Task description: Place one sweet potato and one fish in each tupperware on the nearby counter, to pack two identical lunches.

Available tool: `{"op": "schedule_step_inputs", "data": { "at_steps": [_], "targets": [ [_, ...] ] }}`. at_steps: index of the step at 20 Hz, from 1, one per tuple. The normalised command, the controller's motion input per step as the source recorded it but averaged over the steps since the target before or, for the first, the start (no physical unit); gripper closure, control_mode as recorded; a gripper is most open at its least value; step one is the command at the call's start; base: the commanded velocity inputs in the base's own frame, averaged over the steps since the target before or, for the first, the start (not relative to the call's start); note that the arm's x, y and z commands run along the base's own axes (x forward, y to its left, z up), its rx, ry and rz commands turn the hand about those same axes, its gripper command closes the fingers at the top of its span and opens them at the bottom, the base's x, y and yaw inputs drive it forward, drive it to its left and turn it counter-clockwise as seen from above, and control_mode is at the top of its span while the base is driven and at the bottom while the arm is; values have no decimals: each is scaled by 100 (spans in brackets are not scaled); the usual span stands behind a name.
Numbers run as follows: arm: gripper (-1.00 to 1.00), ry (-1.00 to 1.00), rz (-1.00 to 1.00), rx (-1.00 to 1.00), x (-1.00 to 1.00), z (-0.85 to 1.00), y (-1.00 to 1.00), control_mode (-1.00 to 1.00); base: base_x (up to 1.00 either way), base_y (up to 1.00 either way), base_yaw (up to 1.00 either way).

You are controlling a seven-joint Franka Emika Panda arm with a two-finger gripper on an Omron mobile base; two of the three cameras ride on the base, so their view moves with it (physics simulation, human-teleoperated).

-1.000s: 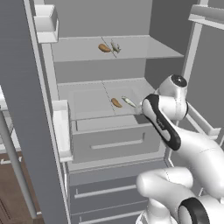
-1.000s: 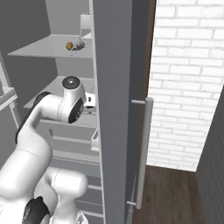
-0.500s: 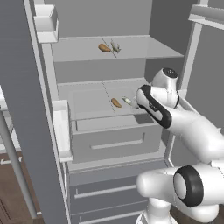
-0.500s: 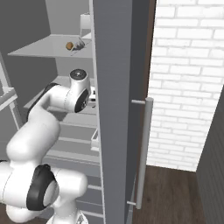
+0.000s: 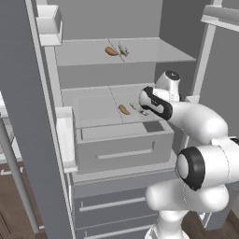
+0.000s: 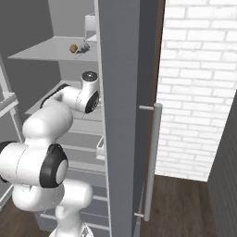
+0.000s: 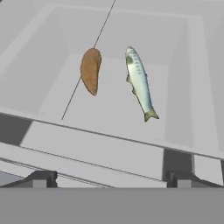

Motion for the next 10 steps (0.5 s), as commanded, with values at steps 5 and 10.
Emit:
{"op": "schedule_step_inputs", "data": {
  "at_steps": [5,10],
  "targets": [
    [-100,0,0,0,48,-33,0,-100,0,0,0],
    [-100,0,0,0,44,-24,0,-100,0,0,0]
  ]
}}
